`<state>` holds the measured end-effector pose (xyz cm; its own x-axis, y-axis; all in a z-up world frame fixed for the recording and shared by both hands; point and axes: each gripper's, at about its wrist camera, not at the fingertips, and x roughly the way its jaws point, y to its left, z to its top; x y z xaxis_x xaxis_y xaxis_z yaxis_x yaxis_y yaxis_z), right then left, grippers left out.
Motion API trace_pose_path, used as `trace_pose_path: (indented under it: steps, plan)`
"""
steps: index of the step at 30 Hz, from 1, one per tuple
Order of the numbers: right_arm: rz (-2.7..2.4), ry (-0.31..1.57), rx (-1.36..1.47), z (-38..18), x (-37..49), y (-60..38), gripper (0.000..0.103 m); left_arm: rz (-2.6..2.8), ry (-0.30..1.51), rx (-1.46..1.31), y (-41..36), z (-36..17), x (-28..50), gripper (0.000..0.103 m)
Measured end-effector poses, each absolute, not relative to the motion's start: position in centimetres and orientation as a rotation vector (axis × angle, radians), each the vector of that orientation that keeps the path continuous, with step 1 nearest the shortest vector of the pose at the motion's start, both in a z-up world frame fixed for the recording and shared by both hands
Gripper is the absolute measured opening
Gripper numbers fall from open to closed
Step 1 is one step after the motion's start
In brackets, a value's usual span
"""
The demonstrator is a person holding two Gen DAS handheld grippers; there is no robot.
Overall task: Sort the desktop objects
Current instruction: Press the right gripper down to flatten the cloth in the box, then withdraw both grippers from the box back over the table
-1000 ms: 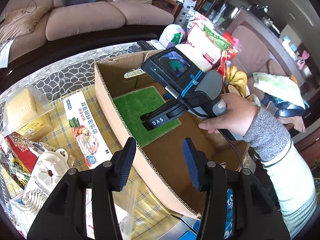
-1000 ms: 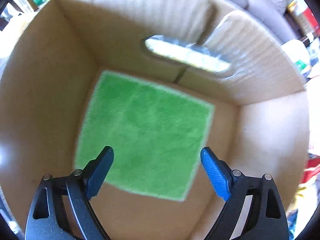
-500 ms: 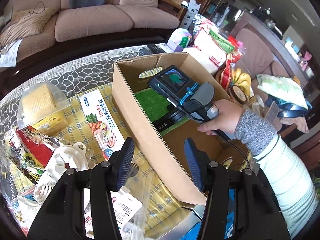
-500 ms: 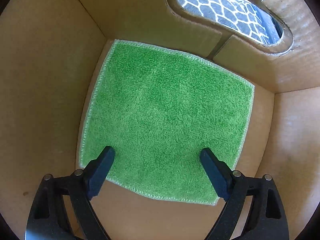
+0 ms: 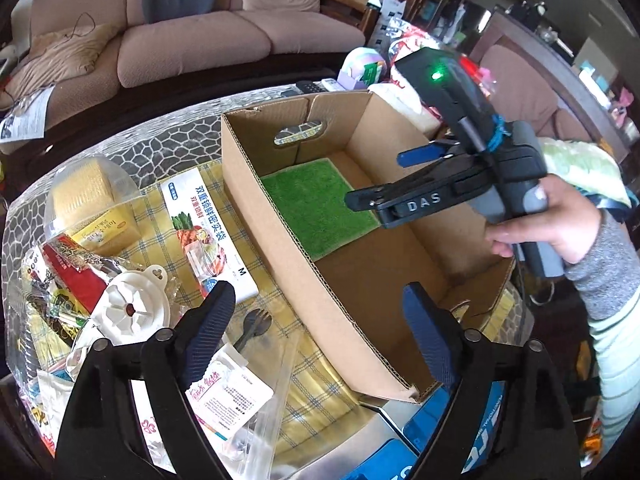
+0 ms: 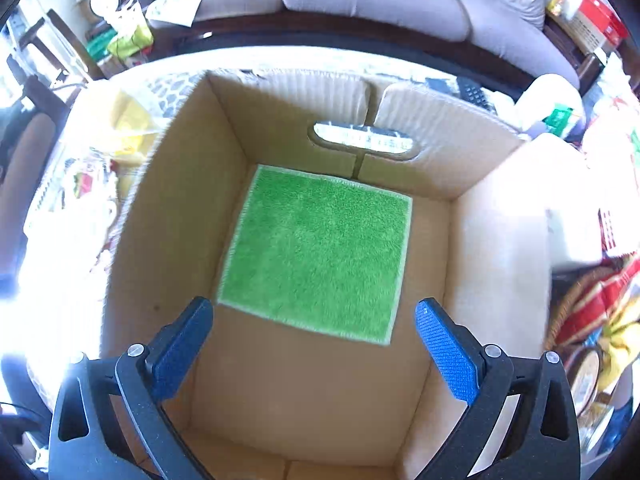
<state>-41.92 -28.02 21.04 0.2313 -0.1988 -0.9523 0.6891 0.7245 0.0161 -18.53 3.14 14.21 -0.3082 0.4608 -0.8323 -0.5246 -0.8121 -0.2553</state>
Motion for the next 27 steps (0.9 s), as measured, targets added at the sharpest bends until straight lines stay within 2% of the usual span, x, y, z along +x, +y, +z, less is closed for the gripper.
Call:
trace_pose_path:
  steps: [2, 3, 4, 9, 12, 21, 27]
  plan:
    - [-0.663, 1.163, 0.471, 22.3, -42.8, -23.0, 0.103, 2.156, 0.067, -1.314, 3.0, 14.6, -17.7, 0.095]
    - [-0.676, 1.154, 0.456, 19.2, -41.1, -21.9, 0.103, 2.167, 0.064, -1.309, 2.9, 14.8, -17.2, 0.101]
    - [-0.691, 1.145, 0.441, 18.4, -40.5, -20.7, 0.103, 2.177, 0.065, -1.304, 2.8, 14.9, -16.7, 0.103]
    - [-0.741, 1.066, 0.42, 13.6, -38.9, -17.6, 0.103, 2.213, 0.131, -1.298, 2.3, 15.0, -13.6, 0.103]
    - [-0.754, 1.059, 0.391, 12.5, -38.9, -15.2, 0.103, 2.239, 0.132, -1.3, 1.0, 15.3, -11.6, 0.103]
    - [-0.782, 0.916, 0.374, 15.5, -39.3, -6.3, 0.103, 2.34, 0.076, -1.265, -5.6, 16.7, -6.3, 0.103]
    - [-0.788, 0.669, 0.336, 20.5, -40.2, 1.2, 0.103, 2.453, -0.002, -1.167, -13.1, 18.2, -3.0, 0.103]
